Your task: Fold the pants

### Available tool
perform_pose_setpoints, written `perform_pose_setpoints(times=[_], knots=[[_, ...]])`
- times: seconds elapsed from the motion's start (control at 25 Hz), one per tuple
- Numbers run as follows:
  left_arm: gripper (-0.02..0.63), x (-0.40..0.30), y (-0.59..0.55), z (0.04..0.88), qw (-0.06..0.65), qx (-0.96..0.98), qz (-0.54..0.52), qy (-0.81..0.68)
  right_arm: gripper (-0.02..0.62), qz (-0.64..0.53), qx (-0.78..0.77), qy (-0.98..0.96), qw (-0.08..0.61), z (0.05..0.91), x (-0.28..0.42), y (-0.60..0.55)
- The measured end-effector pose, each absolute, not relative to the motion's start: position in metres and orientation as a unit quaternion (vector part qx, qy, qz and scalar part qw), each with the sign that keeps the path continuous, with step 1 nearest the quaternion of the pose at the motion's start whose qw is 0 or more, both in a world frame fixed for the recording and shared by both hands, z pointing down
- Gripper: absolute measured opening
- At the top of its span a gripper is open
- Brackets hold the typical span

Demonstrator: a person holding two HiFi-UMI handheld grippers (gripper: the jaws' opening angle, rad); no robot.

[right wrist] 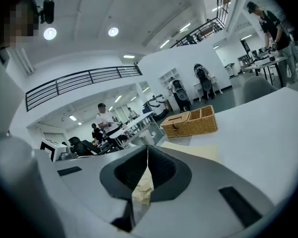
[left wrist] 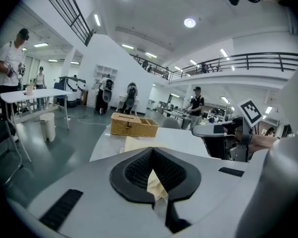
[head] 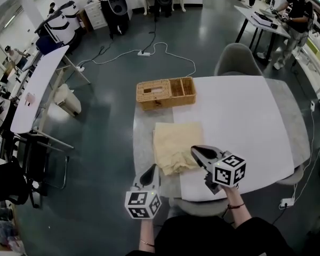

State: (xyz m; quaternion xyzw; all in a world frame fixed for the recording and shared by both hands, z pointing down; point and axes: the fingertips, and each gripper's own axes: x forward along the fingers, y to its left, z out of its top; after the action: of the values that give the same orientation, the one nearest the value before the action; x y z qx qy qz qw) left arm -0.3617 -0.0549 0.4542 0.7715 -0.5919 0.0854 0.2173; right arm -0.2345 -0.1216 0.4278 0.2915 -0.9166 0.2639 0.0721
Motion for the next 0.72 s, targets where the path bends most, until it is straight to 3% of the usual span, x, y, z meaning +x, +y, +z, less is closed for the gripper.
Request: perform_pose_setpoints(times=[0.72], knots=[[0.008,-0.314,-0.040,0.389,0.117,0.771,0.043,-0.624,0.015,0.210,0.327,-0.921,-0.018,0.366,-0.121,-0.108]])
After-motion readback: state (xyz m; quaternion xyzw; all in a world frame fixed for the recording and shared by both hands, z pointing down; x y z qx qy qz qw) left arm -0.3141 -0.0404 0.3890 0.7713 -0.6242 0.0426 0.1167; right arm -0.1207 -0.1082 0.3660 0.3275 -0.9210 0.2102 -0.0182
